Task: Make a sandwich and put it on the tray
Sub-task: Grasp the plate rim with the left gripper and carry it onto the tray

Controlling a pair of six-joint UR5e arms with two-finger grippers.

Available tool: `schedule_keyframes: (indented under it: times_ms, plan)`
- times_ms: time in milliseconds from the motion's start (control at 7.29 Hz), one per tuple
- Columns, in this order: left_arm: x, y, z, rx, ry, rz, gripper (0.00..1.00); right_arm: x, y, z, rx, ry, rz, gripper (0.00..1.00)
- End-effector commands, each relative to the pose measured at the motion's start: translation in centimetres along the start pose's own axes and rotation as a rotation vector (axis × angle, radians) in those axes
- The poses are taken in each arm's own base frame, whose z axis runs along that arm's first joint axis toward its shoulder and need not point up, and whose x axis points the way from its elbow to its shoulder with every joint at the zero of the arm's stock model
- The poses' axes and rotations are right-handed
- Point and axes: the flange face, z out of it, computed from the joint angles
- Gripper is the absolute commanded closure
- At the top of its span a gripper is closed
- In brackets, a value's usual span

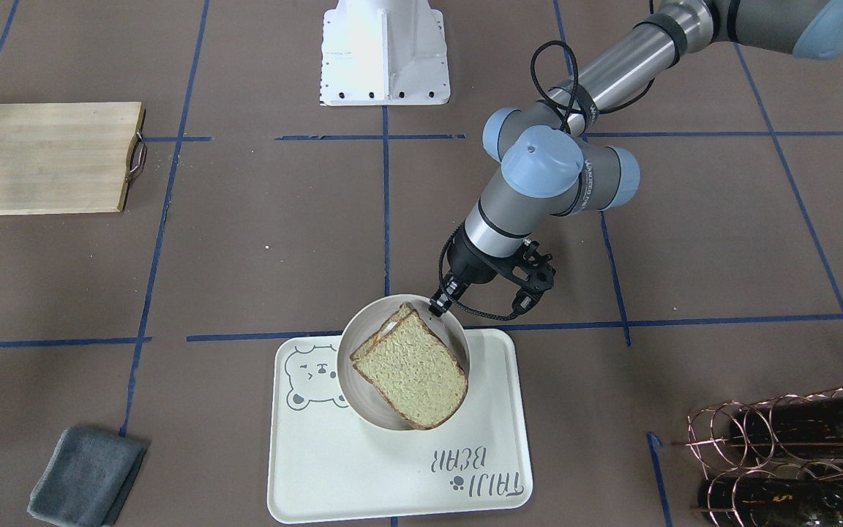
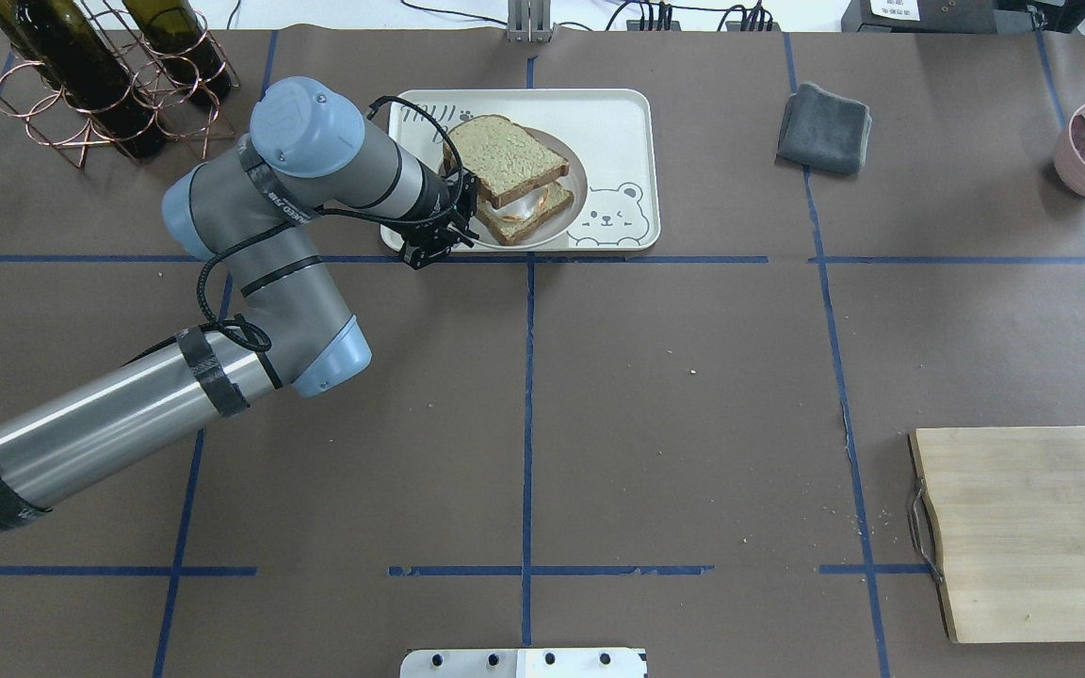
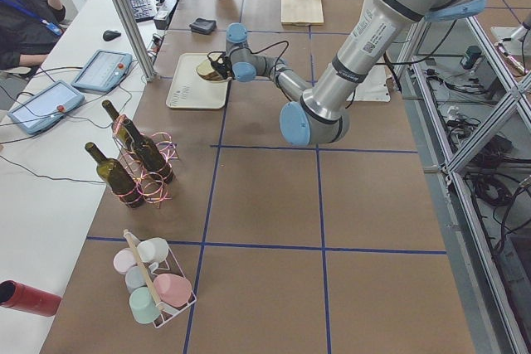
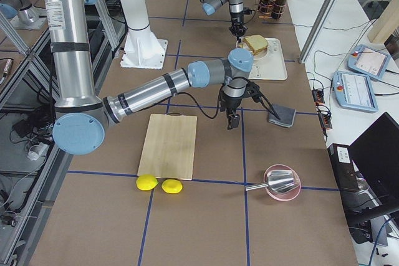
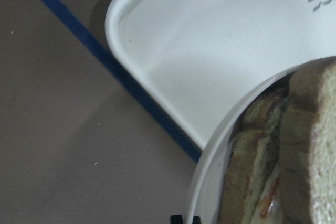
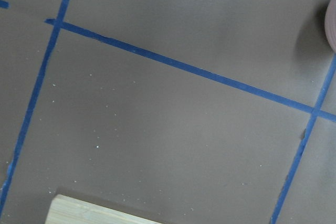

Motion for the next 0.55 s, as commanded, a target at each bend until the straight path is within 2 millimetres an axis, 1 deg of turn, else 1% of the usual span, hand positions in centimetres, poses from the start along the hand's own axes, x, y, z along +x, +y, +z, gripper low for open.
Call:
schedule_keyframes:
  times_ms: [0,137,275,412]
  plan:
    - [1.9,-1.3,2.3,0.054,0.069,-0.121,1.00,0.9,0.0,0.0,0.001,-0.008,-0.005,0.00]
    - [3.0,-1.4,4.1,0.068,0.066,-0.134,1.00,0.9,0.0,-0.1,0.003,-0.008,-0.005,0.00]
    - [3.3,-1.6,4.7,0.080,0.086,-0.132,1.00,0.8,-0.2,-0.1,0.004,-0.006,-0.008,0.00]
    - [2.9,-1.6,5.2,0.076,0.087,-0.129,1.00,0.7,-0.3,-0.3,0.009,-0.006,-0.008,0.00]
